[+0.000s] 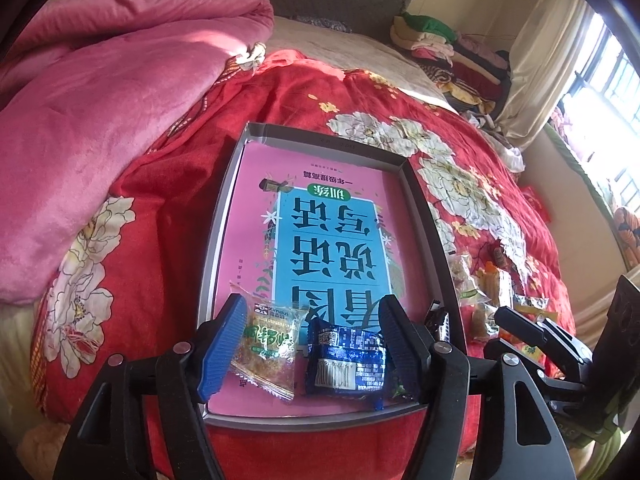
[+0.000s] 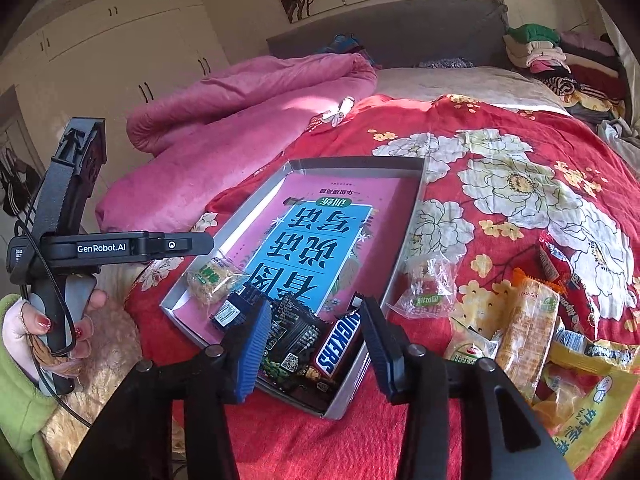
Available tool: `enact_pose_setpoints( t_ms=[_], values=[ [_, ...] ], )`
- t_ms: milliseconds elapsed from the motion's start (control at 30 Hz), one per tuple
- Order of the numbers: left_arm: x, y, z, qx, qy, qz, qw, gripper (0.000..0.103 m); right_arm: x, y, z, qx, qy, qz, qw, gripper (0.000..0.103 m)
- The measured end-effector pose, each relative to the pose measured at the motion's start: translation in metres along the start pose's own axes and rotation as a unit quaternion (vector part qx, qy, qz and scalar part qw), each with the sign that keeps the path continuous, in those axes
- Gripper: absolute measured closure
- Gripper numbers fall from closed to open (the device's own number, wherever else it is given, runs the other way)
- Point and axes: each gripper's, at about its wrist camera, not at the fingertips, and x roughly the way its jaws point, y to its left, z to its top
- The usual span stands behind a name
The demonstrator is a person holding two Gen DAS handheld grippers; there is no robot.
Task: Organize snacks
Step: 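Withdraw both grippers from the tray back toward the snack pile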
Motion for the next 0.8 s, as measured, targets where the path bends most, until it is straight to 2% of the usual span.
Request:
enact_pose_setpoints(
  t_ms=[367,600,700,800],
  values=[
    [-0.015,-0.031,0.002,0.021,-0.013,-0.017,0.9995,0.028,-0.016,-0.007,0.005,0.002,-0.024,-0.006,1.000,0.050],
    [-0.018,-0.039,0.001,0.010,-0.011,-0.026,0.9995,0.024,-0.029,-0.014,0.006,0.006,-0.038,-0.013,0.999,0.050],
    [-0.020,-0.043,0.000,0.014,-0.013,-0.024,0.9995,0.024,-0.035,-0.016,0.007,0.006,-0.046,-0.017,0.999,0.045],
    [-0.021,-0.049,-0.001,0.020,-0.013,-0.025,0.9994,0.024,-0.040,-0.019,0.008,0.007,-0.053,-0.019,0.998,0.044]
  ],
)
